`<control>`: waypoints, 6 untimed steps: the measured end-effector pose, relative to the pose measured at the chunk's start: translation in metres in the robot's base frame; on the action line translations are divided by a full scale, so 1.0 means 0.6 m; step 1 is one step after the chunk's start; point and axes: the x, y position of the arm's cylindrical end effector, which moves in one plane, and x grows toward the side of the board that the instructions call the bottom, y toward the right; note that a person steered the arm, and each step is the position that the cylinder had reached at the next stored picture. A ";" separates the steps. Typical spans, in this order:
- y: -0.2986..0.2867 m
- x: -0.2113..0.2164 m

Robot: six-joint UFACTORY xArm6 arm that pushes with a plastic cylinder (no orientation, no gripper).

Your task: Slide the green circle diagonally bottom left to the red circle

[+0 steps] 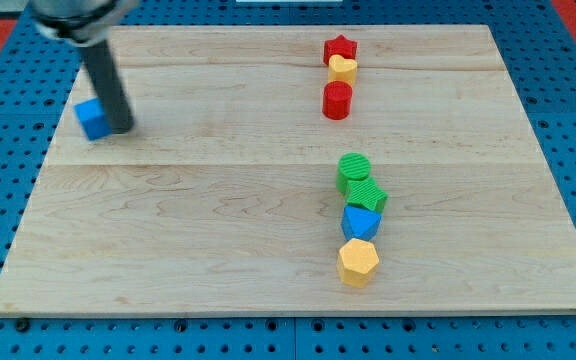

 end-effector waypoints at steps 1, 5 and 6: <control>0.156 0.006; 0.661 0.179; 0.623 0.203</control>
